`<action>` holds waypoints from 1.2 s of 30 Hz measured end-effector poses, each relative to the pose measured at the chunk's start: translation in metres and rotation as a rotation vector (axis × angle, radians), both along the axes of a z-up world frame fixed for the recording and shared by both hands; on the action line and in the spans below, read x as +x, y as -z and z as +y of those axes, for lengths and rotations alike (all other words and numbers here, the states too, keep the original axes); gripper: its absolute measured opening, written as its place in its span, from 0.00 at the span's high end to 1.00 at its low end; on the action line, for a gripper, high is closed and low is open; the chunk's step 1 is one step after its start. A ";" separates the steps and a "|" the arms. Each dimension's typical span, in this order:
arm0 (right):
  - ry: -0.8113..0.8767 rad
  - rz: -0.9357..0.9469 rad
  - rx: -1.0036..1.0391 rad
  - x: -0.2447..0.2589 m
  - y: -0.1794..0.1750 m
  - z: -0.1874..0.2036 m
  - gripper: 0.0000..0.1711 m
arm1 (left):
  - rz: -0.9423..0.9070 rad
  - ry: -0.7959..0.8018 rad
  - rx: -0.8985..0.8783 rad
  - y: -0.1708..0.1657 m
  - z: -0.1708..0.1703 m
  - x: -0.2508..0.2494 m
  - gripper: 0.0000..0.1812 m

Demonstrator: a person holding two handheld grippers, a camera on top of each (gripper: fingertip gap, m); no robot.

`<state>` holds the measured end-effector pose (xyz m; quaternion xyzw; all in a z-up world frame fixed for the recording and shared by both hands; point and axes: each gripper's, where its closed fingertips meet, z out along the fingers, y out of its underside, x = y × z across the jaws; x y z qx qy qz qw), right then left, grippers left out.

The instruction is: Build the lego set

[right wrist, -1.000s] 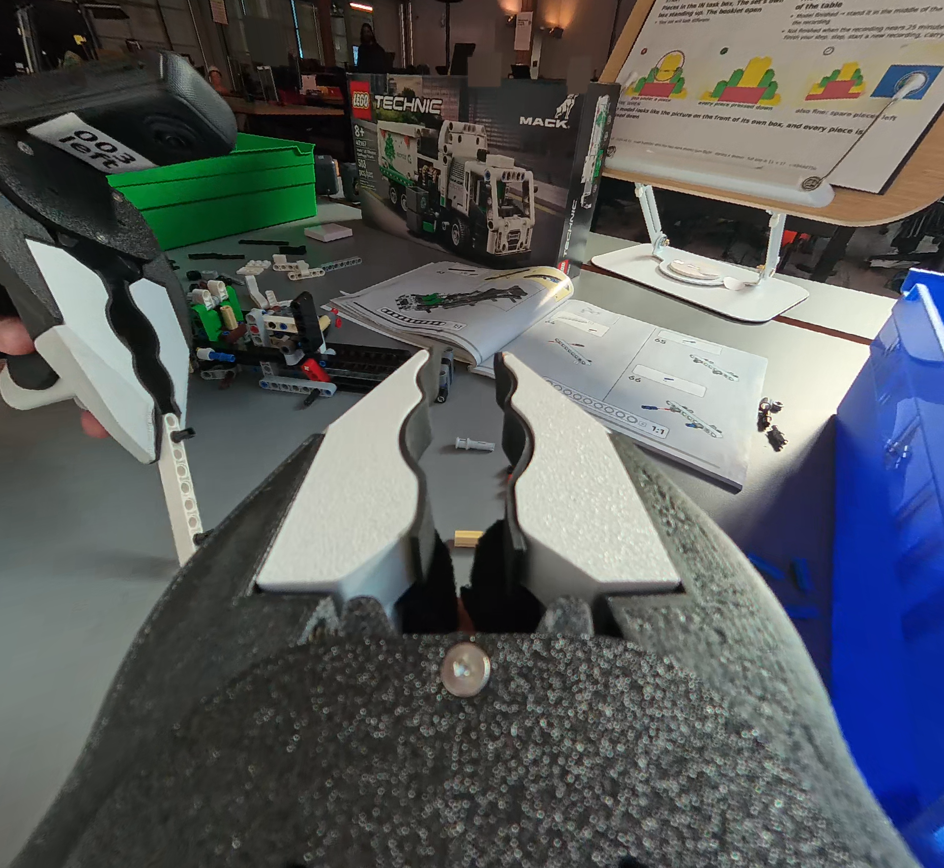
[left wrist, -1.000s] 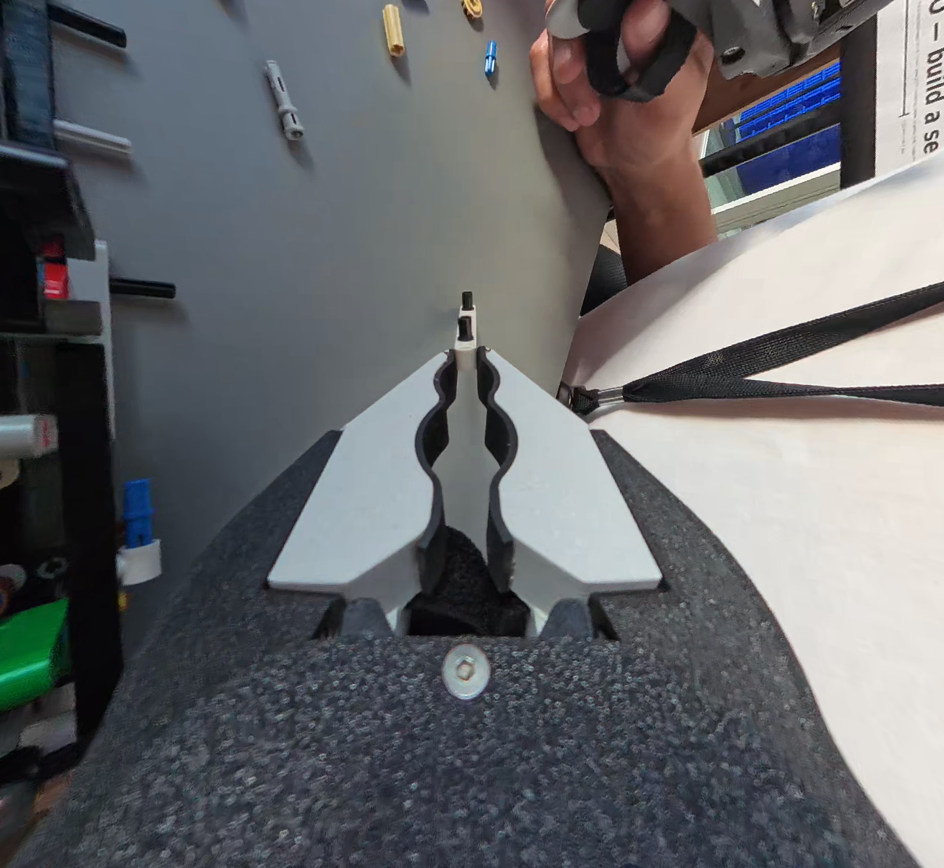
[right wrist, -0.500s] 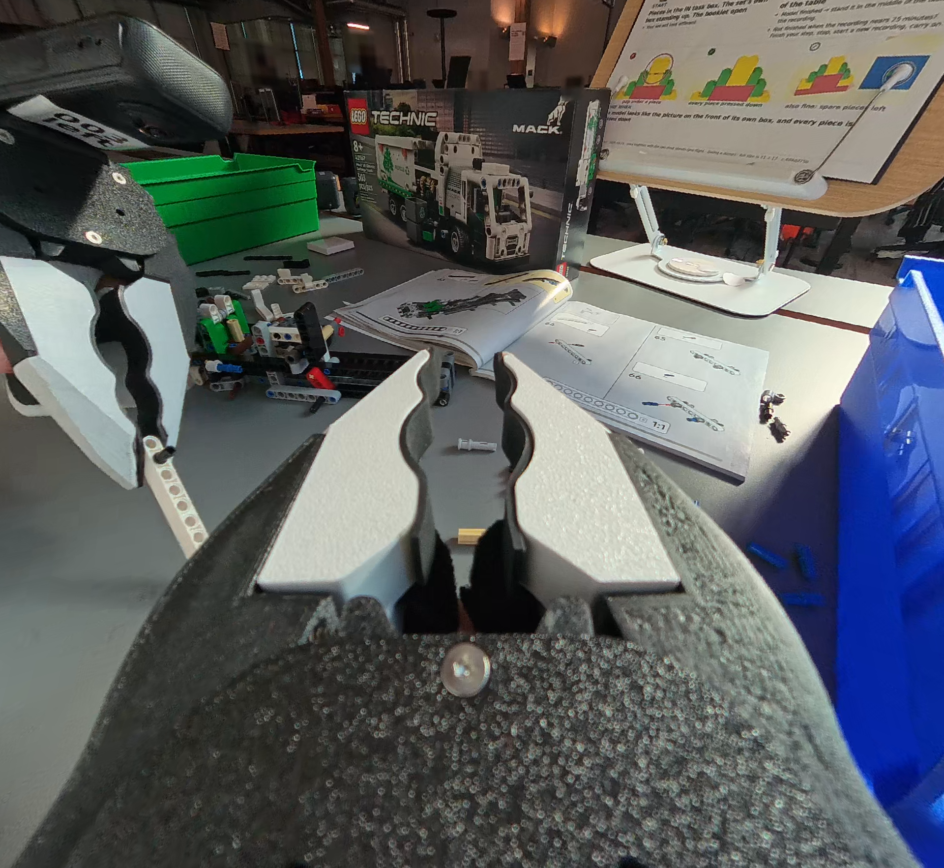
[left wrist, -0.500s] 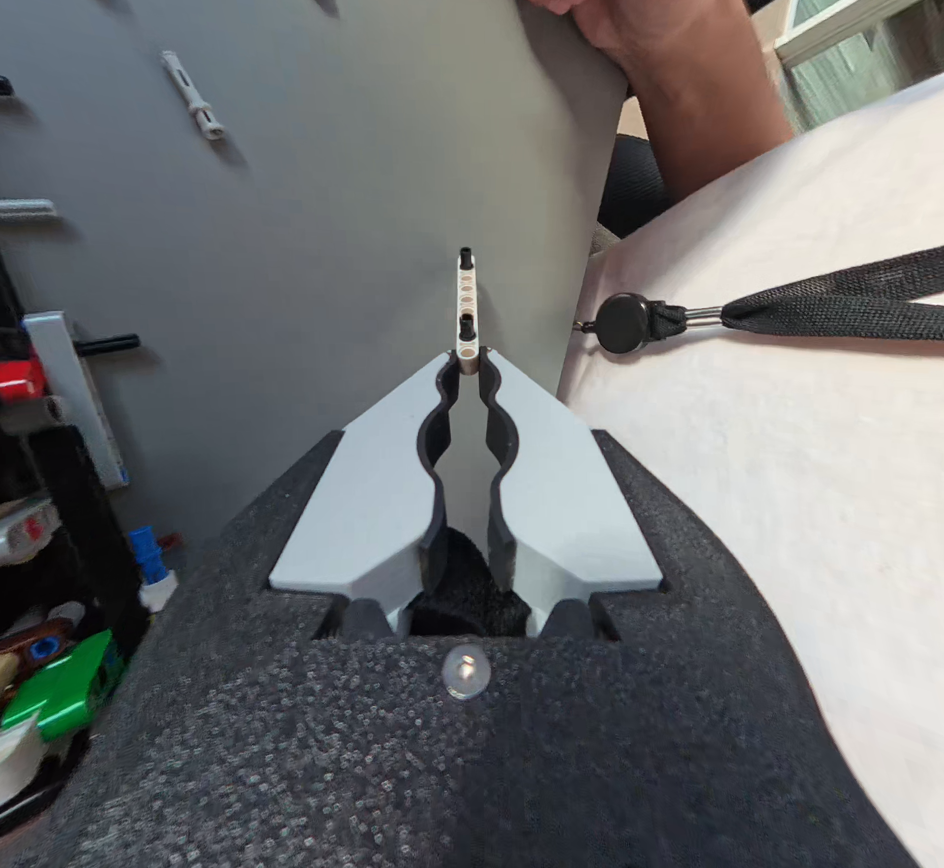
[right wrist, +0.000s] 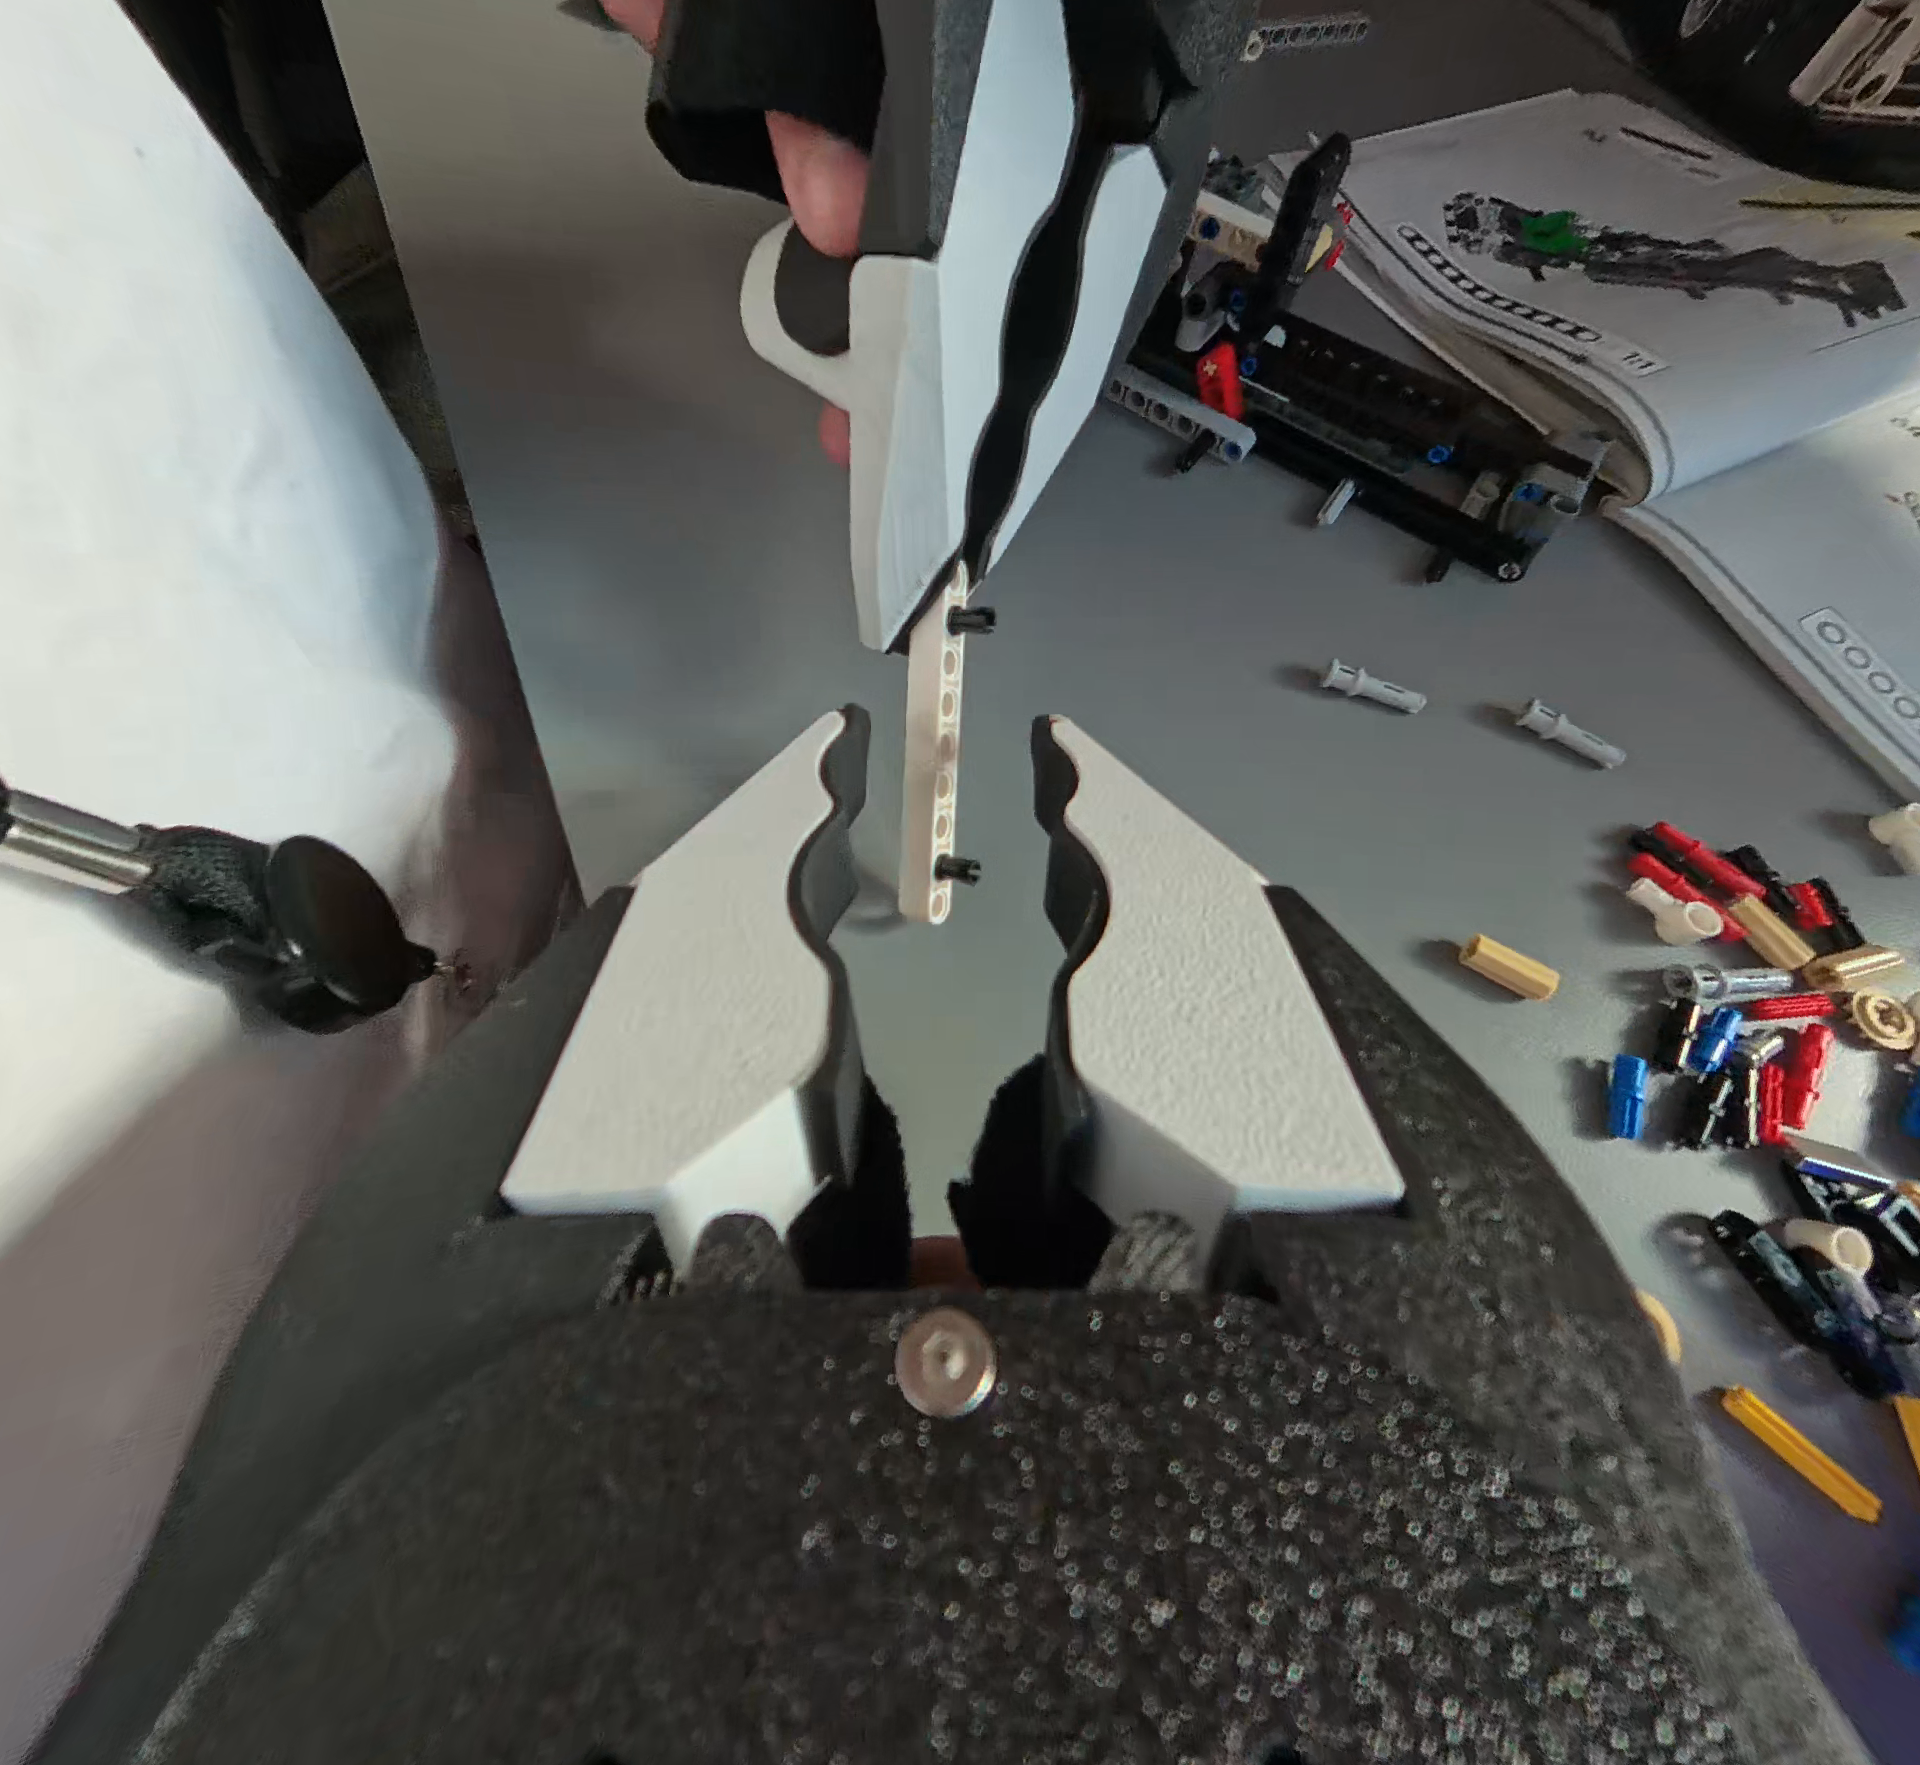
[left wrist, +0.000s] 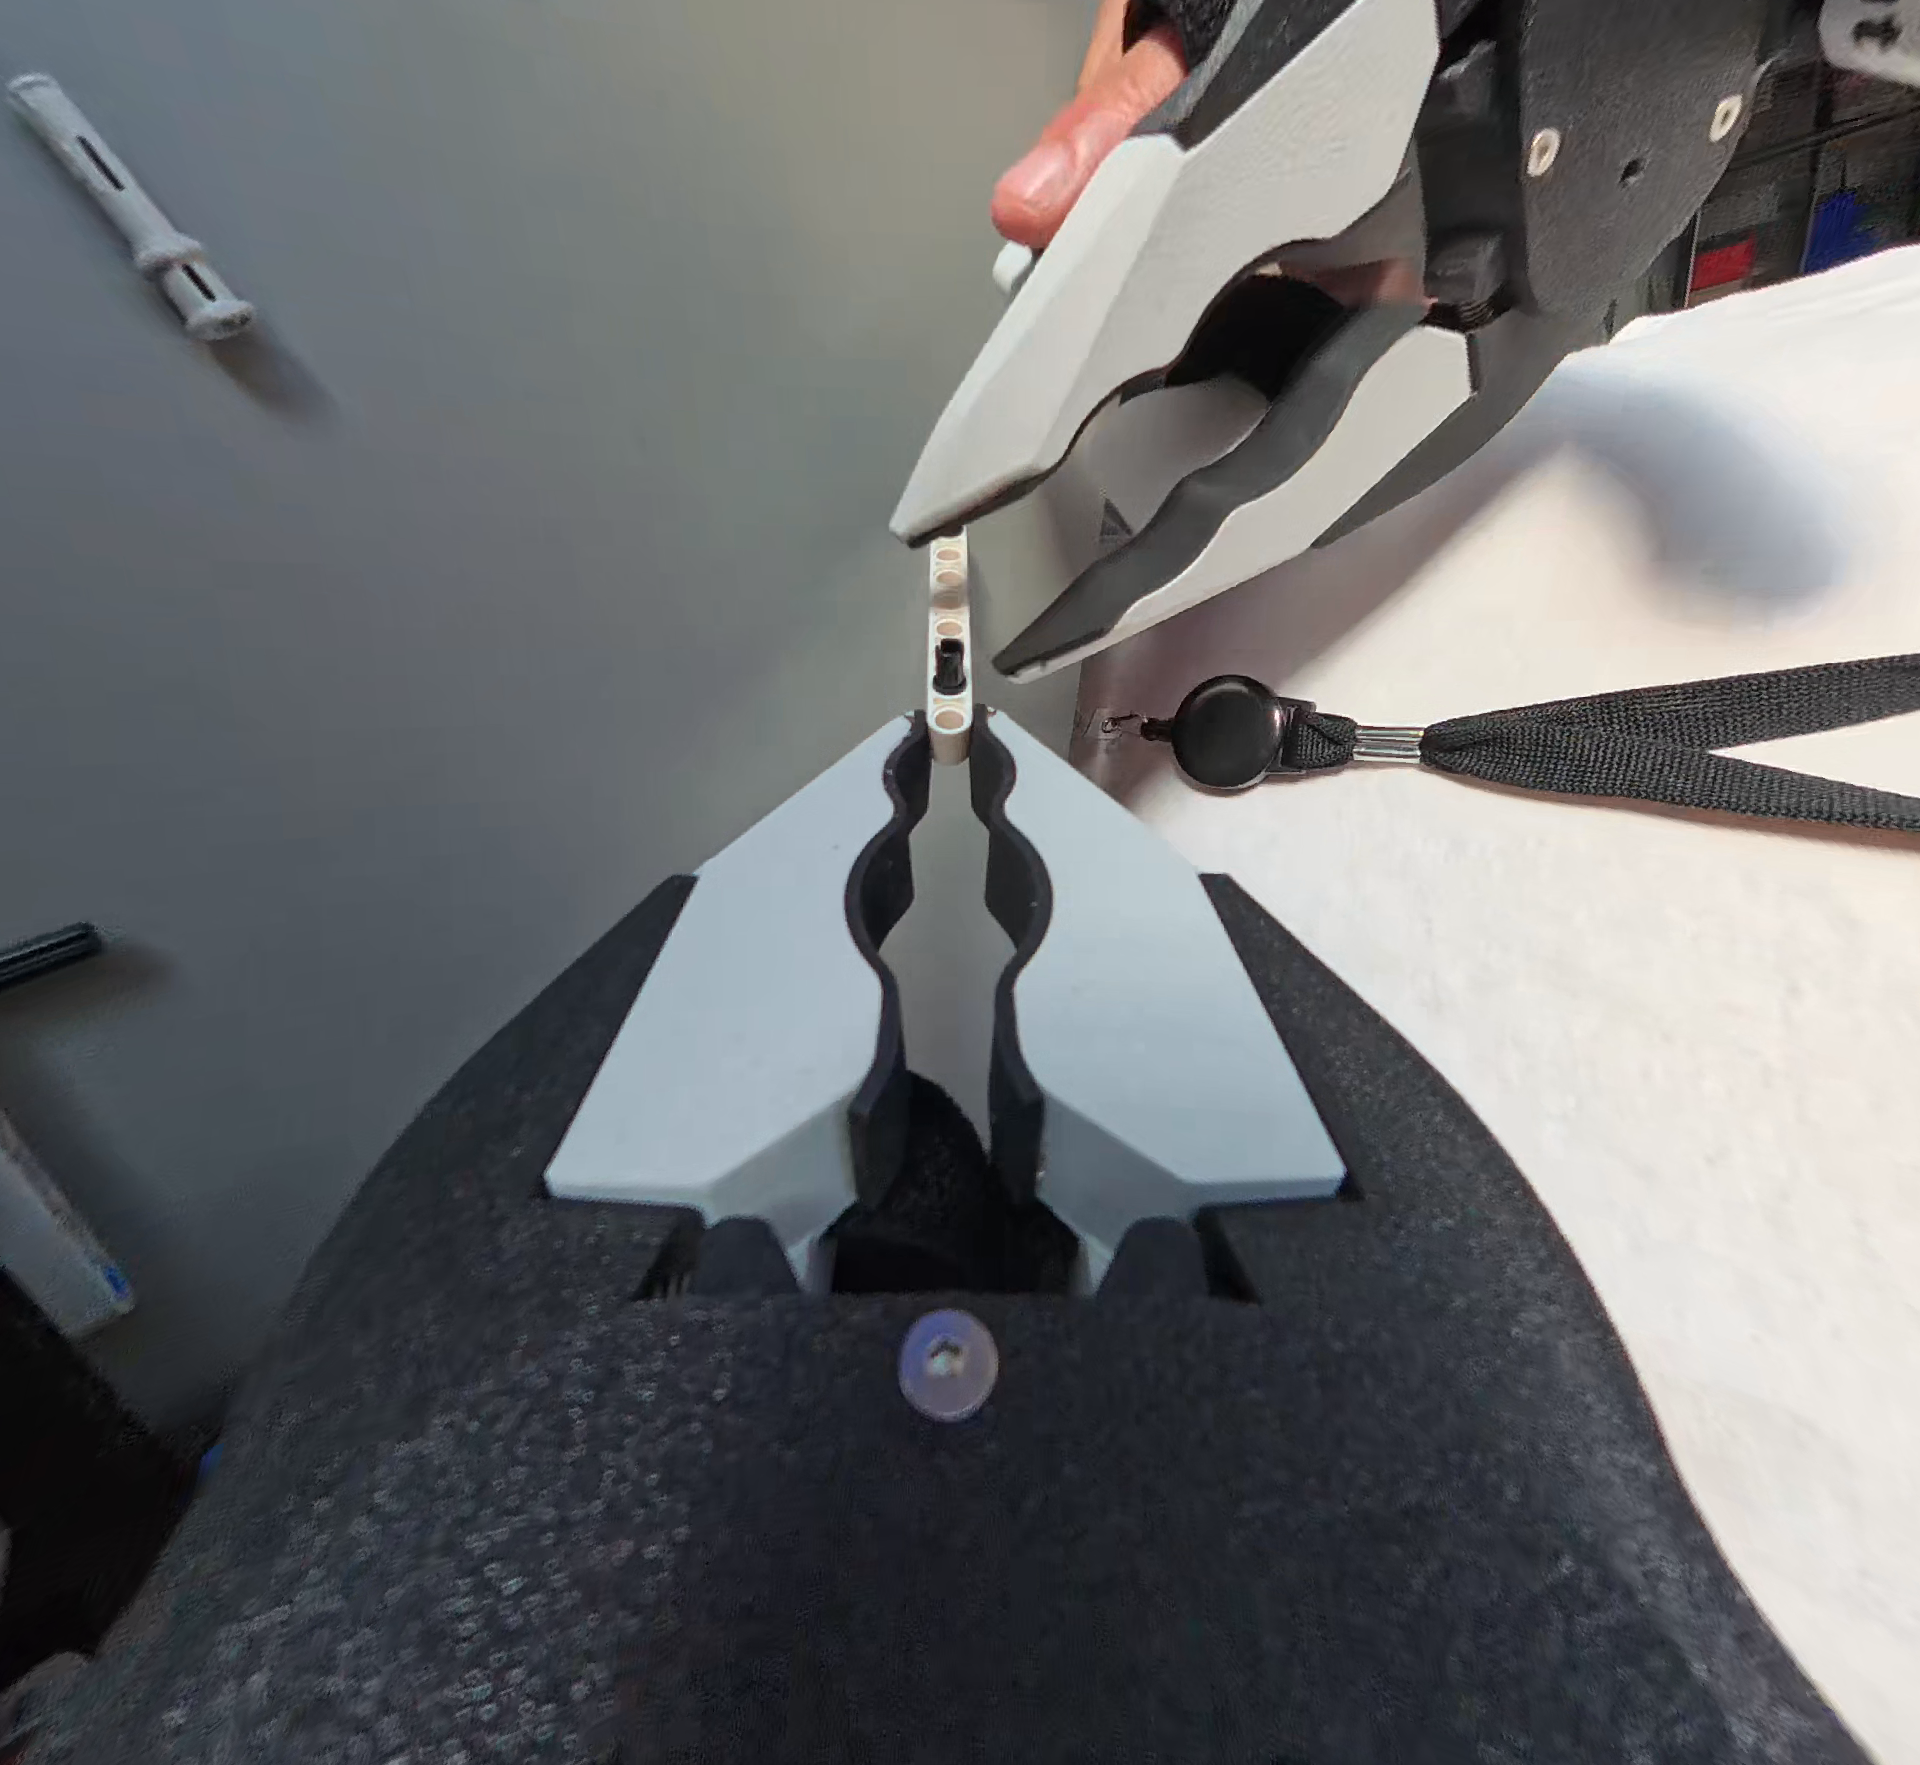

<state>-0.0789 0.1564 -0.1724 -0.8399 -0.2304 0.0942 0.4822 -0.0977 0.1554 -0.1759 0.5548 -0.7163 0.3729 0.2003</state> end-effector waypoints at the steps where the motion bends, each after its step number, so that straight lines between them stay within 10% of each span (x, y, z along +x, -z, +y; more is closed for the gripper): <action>1: 0.004 -0.041 0.001 0.000 0.004 0.003 0.84 | -0.006 -0.007 -0.013 -0.001 -0.002 0.001 0.97; 17: 0.267 0.004 -0.381 0.023 0.017 0.039 0.95 | -0.726 -0.315 0.302 -0.086 0.059 -0.016 0.89; 31: 0.301 0.091 -0.368 0.015 0.026 0.059 0.89 | -0.737 -0.345 0.312 -0.061 0.081 -0.054 0.91; 36: 0.541 0.014 -0.153 0.092 -0.010 0.051 0.88 | -0.707 -0.331 0.347 -0.048 0.085 -0.051 0.91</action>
